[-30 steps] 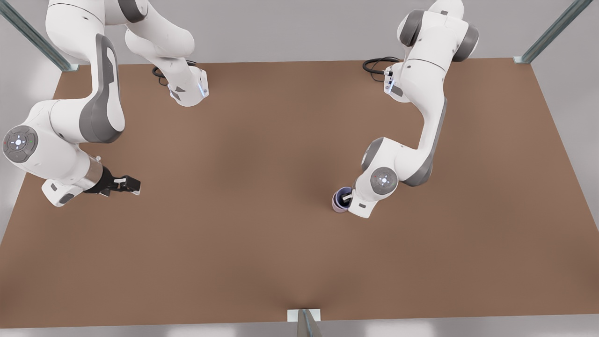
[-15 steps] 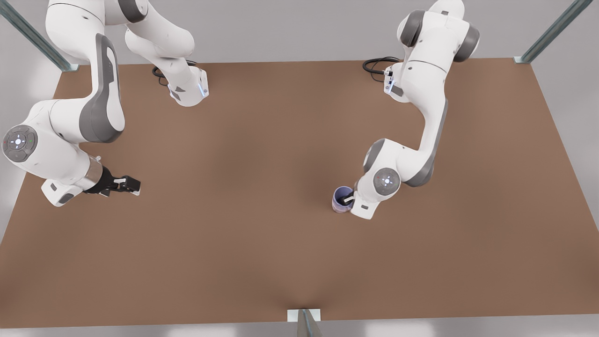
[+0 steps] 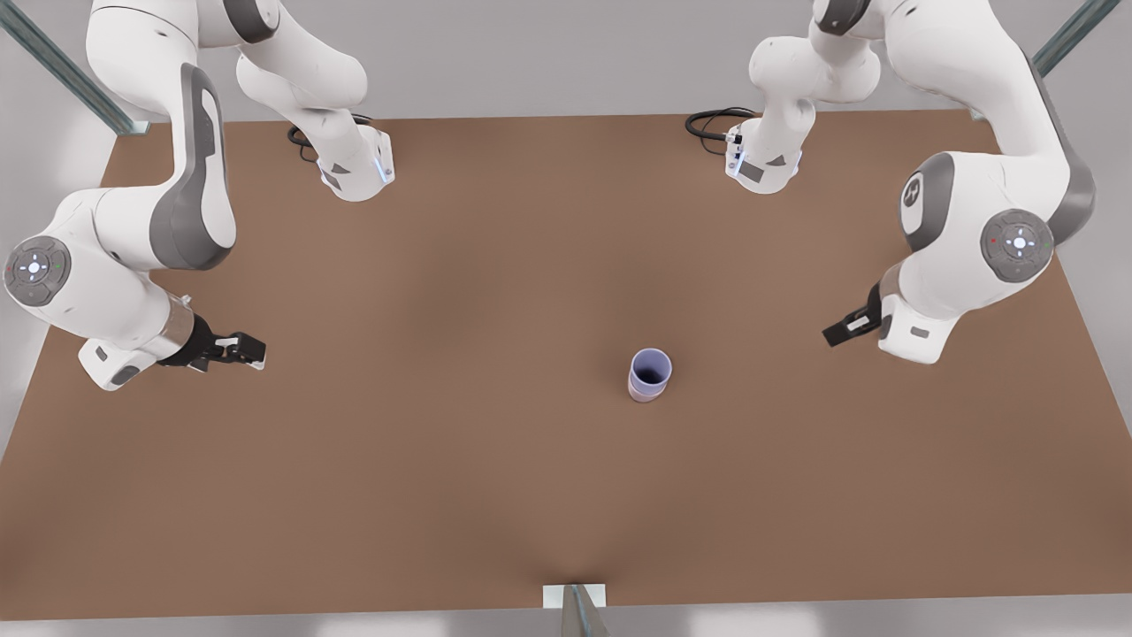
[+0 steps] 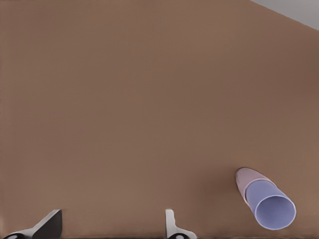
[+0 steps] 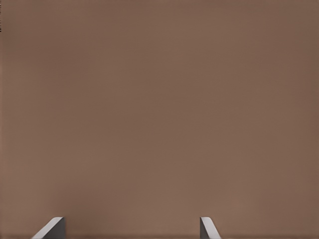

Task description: Stack the cups, with the pink cup at the bottom and the purple cup at the top

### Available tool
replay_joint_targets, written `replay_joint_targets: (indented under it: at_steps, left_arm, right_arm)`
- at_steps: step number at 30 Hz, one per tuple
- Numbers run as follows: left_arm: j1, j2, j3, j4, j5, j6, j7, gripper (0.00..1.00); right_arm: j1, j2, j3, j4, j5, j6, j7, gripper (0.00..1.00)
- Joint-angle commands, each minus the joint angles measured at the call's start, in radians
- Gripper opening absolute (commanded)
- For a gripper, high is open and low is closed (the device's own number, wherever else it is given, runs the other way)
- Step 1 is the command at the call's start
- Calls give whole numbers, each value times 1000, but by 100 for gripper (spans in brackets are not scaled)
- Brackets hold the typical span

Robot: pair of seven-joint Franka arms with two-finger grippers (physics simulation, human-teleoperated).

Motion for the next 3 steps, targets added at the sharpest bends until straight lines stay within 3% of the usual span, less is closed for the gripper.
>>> replay_joint_targets:
  at_steps: [1, 3]
  left_arm:
    - [0, -5, -3, -3, 18, -90, 543, 100]
    - [0, -4, -3, -2, 18, -90, 543, 100]
  right_arm:
    - [1, -2, 0, 0, 1, 0, 1, 100]
    - [-1, -1, 0, 0, 1, 0, 1, 100]
